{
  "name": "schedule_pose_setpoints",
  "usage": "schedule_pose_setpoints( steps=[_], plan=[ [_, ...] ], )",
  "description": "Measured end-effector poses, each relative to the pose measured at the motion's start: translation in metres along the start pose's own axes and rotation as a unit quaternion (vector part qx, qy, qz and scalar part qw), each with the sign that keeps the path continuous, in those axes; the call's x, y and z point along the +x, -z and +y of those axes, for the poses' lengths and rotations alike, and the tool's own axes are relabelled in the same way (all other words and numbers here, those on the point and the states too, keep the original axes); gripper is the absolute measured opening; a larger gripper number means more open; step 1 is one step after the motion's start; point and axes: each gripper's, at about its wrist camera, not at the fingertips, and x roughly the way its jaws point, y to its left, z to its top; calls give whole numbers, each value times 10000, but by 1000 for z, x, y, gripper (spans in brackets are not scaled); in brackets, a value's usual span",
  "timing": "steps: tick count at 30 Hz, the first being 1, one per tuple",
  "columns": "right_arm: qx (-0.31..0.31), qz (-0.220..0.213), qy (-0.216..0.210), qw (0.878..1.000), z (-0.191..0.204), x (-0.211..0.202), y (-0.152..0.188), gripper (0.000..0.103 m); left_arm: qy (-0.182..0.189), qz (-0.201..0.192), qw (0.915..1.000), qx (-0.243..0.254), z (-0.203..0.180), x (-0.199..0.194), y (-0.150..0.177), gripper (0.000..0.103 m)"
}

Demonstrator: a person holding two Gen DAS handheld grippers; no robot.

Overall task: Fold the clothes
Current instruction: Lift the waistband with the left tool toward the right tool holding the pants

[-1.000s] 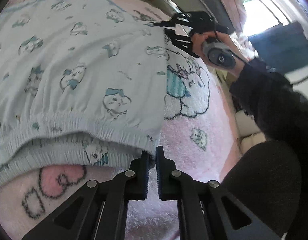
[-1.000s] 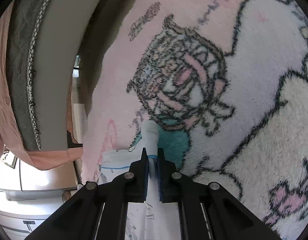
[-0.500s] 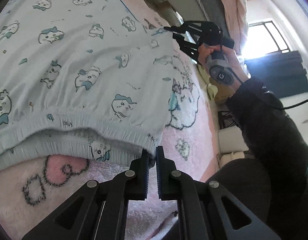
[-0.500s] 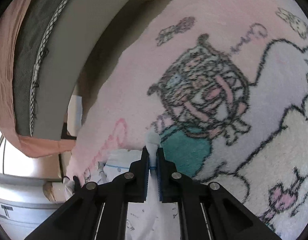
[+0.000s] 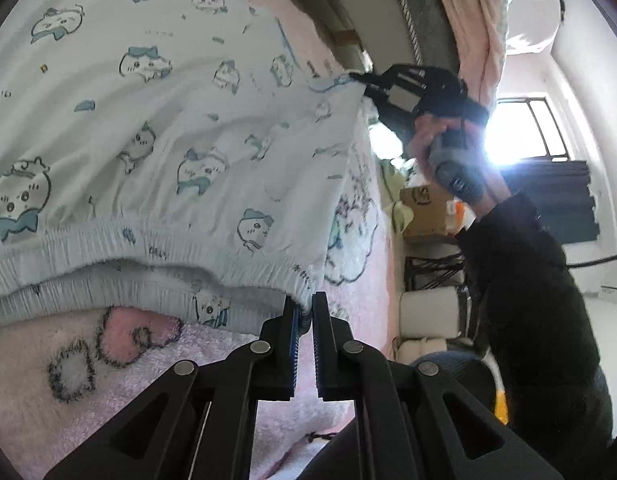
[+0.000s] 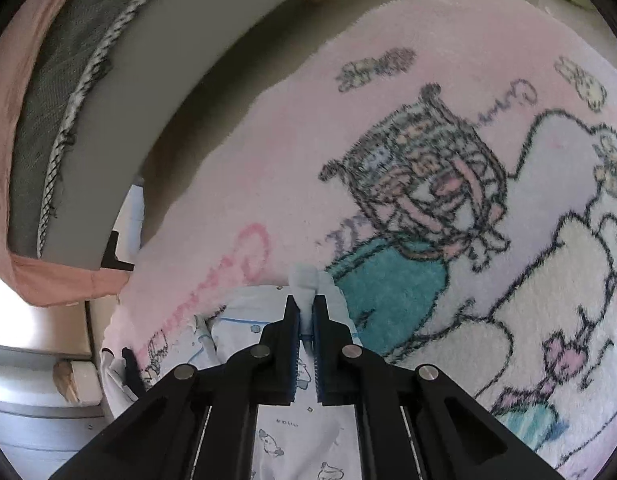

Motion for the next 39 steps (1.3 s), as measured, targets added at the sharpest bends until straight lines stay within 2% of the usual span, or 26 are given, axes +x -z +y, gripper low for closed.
schedule_pose_setpoints(
  steps=[6, 12, 18, 28, 33, 39],
  plan=[
    [45, 5, 157, 9999, 11, -3, 2, 2, 403, -47, 9978, -517, 8, 10, 1, 4],
    [-451, -31, 350, 9984, 52, -5, 5, 2, 741, -218, 9940, -776, 12, 0, 8, 4],
    [-1007, 49, 464, 9938, 102, 5, 14, 2, 896, -511, 9900, -967, 23, -17, 15, 4],
    [-1490, 206, 560, 9870, 173, 35, 41, 2, 980, -825, 9840, -1240, 42, -39, 38, 4],
    [-1771, 315, 555, 9821, 210, 52, 57, 2, 968, -998, 9792, -1476, 49, -36, 29, 4],
    [-2068, 520, 469, 9759, 256, 79, 82, 2, 667, -1248, 9780, -1535, 56, -45, 27, 4]
  ],
)
